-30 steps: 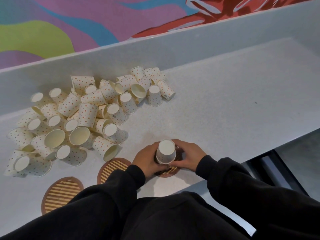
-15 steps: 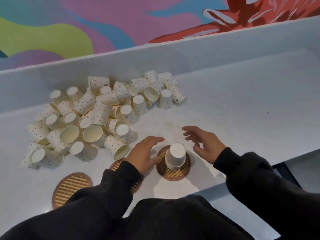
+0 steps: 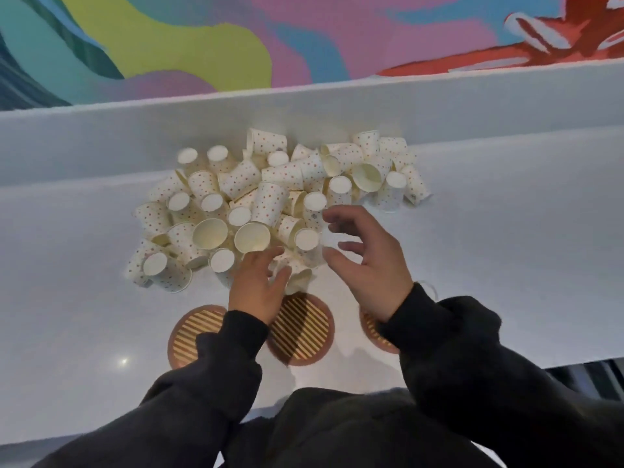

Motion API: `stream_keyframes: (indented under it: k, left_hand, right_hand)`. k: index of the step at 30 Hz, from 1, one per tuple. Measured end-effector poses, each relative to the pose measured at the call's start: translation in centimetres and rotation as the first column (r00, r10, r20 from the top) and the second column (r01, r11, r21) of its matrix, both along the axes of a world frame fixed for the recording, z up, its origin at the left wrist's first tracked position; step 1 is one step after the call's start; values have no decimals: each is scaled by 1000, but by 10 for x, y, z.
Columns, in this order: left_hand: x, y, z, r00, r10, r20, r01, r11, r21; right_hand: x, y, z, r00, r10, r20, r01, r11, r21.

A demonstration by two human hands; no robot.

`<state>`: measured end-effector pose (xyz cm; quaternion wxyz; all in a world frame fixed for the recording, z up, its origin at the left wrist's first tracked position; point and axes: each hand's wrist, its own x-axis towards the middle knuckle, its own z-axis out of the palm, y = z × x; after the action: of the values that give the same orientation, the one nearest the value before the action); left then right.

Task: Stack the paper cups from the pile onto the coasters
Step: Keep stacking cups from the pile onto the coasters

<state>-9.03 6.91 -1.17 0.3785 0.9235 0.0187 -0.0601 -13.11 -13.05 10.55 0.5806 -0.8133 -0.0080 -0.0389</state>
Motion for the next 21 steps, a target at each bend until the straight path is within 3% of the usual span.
stream_keyframes:
  k: [4,8,12,16,21]
  left_hand:
    - [-9,2,-16,991,-88,-104,97,991,92]
    - [-9,6,-24,990,-88,-107,90,996,9]
    - [-2,6,-35,991,-14,-132,-5,990,-141]
    - [3,0,-38,941,82,-329,-189,933,-307]
    - [9,-4,-36,897,107,-429,-277,892,-357]
  right_hand:
    - [32,33,-74,965,-125,-231,109,991,-80]
    - [45,44,-117,907,-270,-322,248,963,-109]
    - [44,50,-133,857,-276,-435,306,952,-1]
    - [43,54,-136,855,-252,-453,306,951,49]
    - [42,56,-140,832,-291,-472,349,936,38]
